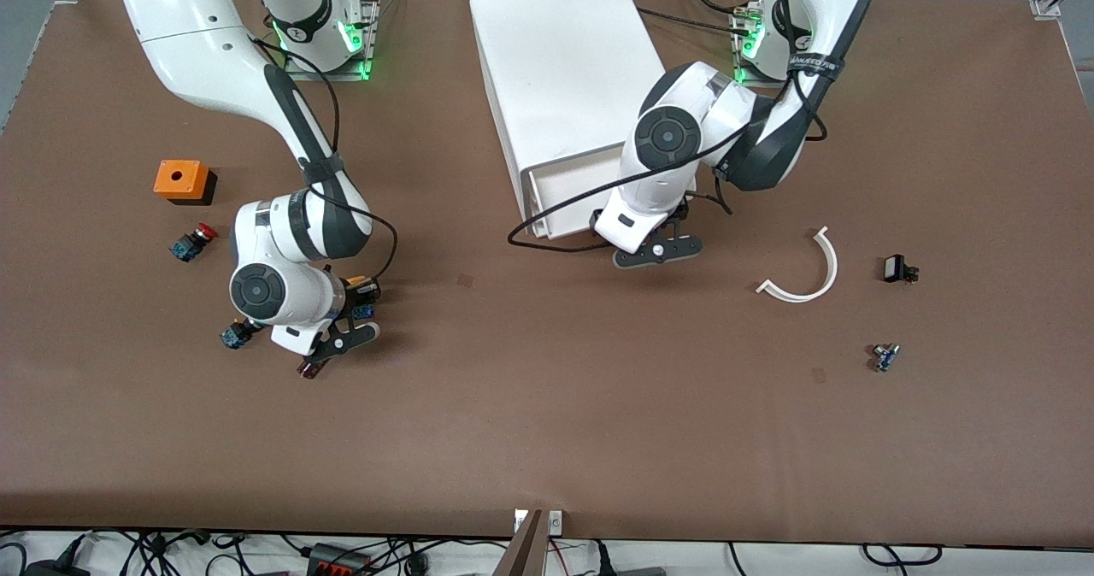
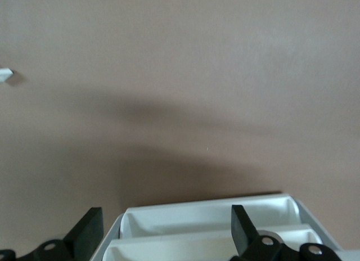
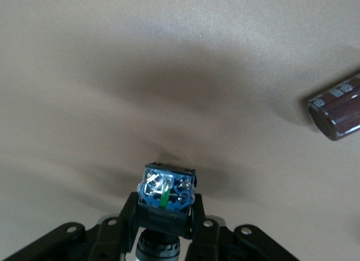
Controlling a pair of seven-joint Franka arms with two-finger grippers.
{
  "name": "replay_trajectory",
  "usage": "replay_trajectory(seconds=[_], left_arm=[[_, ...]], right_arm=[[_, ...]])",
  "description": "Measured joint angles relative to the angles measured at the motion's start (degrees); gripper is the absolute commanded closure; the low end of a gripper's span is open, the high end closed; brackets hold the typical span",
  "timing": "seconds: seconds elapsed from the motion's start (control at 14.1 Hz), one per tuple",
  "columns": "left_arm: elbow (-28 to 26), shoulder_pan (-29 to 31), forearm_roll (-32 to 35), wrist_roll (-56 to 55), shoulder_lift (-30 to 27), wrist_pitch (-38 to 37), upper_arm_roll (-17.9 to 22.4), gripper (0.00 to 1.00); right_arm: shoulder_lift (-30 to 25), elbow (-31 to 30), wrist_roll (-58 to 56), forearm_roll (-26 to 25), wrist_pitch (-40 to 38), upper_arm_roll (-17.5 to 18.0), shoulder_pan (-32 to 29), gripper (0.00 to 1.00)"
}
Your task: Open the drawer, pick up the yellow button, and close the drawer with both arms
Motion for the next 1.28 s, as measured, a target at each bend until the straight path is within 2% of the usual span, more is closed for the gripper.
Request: replay_trajectory(seconds=[0.43, 0.64, 1.07, 1.28], left_arm=[[-3.81, 0.03, -4.78, -0.23, -3.54, -0.04, -1.03, 0.0], [-4.86, 0.04, -8.3, -0.24, -4.22, -0.04, -1.43, 0.0], [-7.22, 0.05, -10.07, -1.8, -5.63, -0.04, -3.41, 0.0], [-8.31, 0.09, -11.22, -2.0, -6.54, 0.01, -3.66, 0.0]], right_arm=[[-3.62, 1.47, 0.24, 0.02, -0.88, -0.02, -0.41, 0.0], [-7.19, 3.24, 2.15, 0.02, -6.01, -0.06, -0.75, 0.0], [-13.5, 7.78, 3.55, 0.02, -18.97, -1.93, -1.1, 0.0], [-17.69, 8.42, 3.64, 0.02, -22.33, -4.51, -1.22, 0.0]])
